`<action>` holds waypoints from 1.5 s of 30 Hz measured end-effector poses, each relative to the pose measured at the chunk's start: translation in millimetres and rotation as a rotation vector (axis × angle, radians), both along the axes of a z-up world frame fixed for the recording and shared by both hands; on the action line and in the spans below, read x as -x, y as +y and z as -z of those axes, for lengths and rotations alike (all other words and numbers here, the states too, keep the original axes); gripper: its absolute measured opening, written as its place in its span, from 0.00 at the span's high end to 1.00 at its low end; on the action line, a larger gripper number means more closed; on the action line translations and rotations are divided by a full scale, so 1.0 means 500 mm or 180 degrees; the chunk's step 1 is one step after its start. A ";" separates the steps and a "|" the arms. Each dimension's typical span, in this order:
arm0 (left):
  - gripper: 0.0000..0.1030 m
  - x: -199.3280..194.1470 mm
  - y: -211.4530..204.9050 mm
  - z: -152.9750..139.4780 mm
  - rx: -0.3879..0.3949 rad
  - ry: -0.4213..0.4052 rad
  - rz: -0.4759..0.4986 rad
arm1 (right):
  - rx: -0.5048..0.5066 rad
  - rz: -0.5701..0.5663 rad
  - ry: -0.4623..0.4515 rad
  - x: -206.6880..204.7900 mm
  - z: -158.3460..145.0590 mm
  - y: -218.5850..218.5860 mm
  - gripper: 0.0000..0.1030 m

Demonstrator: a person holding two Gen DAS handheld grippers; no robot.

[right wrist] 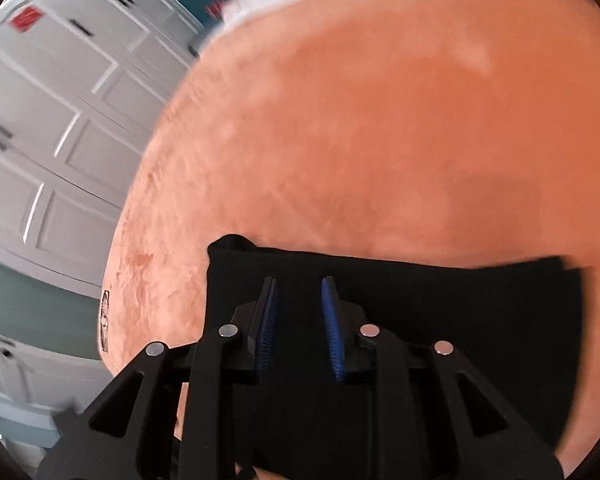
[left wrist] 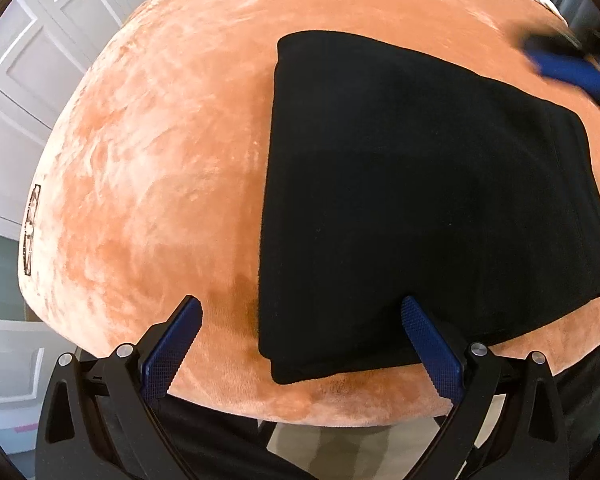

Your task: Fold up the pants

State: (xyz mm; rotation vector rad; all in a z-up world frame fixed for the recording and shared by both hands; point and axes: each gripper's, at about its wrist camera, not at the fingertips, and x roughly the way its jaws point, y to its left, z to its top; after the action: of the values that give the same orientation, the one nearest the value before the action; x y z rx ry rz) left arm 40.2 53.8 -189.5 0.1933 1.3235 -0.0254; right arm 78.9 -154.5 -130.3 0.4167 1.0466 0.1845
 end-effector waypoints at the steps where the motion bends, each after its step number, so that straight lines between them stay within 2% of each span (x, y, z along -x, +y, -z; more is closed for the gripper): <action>1: 0.05 0.000 -0.010 0.006 -0.0013 -0.0013 0.0011 | 0.0120 0.0076 -0.0016 0.041 -0.003 -0.029 0.77; 2: 0.05 0.003 -0.014 0.005 -0.0023 -0.0026 0.0017 | 0.0224 0.0124 0.0005 0.072 0.005 -0.047 0.77; 4: 0.05 0.006 -0.025 0.004 -0.0035 -0.0031 0.0015 | 0.0523 0.0176 0.0251 0.130 0.059 -0.091 0.76; 5: 0.05 0.008 -0.028 0.005 -0.0032 -0.0031 0.0017 | 0.0566 0.0190 0.0366 0.149 0.095 -0.113 0.82; 6: 0.05 0.009 -0.032 0.006 -0.0041 -0.0024 0.0018 | 0.0477 0.0206 0.0334 0.160 0.101 -0.126 0.82; 8: 0.05 0.011 -0.036 -0.001 -0.0101 -0.0042 0.0027 | 0.0233 0.0352 0.0290 0.187 0.076 -0.156 0.82; 10: 0.05 0.019 -0.041 -0.008 -0.0137 -0.0084 0.0032 | 0.0226 0.0429 0.0134 0.205 0.041 -0.163 0.78; 12: 0.05 0.024 -0.046 -0.010 -0.0129 -0.0076 0.0018 | 0.0378 0.0303 0.0052 0.216 0.032 -0.155 0.78; 14: 0.05 0.032 -0.055 -0.010 -0.0100 -0.0049 0.0021 | 0.0759 0.0139 0.0163 0.227 0.071 -0.153 0.79; 15: 0.05 0.031 -0.056 -0.010 -0.0101 -0.0040 0.0033 | 0.0851 0.0107 0.0284 0.237 0.112 -0.163 0.71; 19: 0.05 0.051 -0.067 -0.009 -0.0277 -0.0092 0.0113 | 0.0115 0.0522 0.0250 0.275 0.082 -0.204 0.70; 23: 0.05 0.062 -0.062 0.019 -0.0260 0.0049 0.0077 | 0.0131 0.0443 0.0169 0.287 0.085 -0.202 0.68; 26: 0.05 0.066 -0.073 0.028 -0.0253 0.0092 0.0104 | -0.0298 0.0405 0.0196 0.275 0.107 -0.202 0.68; 28: 0.05 0.068 -0.081 0.035 -0.0330 0.0082 0.0136 | -0.0384 0.0424 0.0286 0.252 0.137 -0.179 0.68; 29: 0.05 0.068 -0.087 0.033 -0.0354 0.0085 0.0149 | -0.0312 0.0416 0.0325 0.244 0.143 -0.171 0.75; 30: 0.05 0.069 -0.090 0.031 -0.0386 0.0091 0.0157 | -0.0258 0.0411 0.0340 0.242 0.143 -0.167 0.77; 31: 0.05 0.073 -0.095 0.028 -0.0392 0.0072 0.0158 | -0.0210 0.0408 0.0300 0.245 0.125 -0.166 0.88; 34: 0.05 0.070 -0.093 0.017 -0.0451 -0.0020 0.0182 | -0.0011 0.0281 -0.0114 0.282 0.026 -0.162 0.92; 35: 0.05 0.064 -0.092 0.018 -0.0487 -0.0021 0.0182 | 0.0097 0.0252 -0.0153 0.286 0.020 -0.161 0.92; 36: 0.05 0.060 -0.092 0.024 -0.0507 0.0010 0.0181 | 0.0276 0.0188 -0.0061 0.279 0.044 -0.159 0.92; 38: 0.05 0.053 -0.095 0.045 -0.0525 0.0108 0.0160 | 0.0472 0.0034 0.0300 0.262 0.119 -0.156 0.84; 39: 0.05 0.053 -0.096 0.045 -0.0538 0.0121 0.0150 | 0.0308 0.0140 0.0300 0.270 0.126 -0.169 0.84; 41: 0.05 0.058 -0.093 0.022 -0.0471 0.0076 0.0143 | 0.0051 0.0266 0.0206 0.283 0.090 -0.186 0.82; 42: 0.05 0.063 -0.088 -0.002 -0.0349 0.0019 0.0142 | 0.0029 0.0353 0.0089 0.290 0.066 -0.194 0.82; 45: 0.05 0.061 -0.081 -0.065 -0.0028 -0.0183 0.0104 | 0.0263 0.0545 -0.0174 0.291 0.017 -0.223 0.82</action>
State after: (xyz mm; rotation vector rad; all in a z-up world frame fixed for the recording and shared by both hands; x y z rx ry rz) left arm 9.6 13.5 -156.9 0.2218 1.2634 -0.0414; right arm -66.6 -265.8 -139.1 0.4218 0.9564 -0.0003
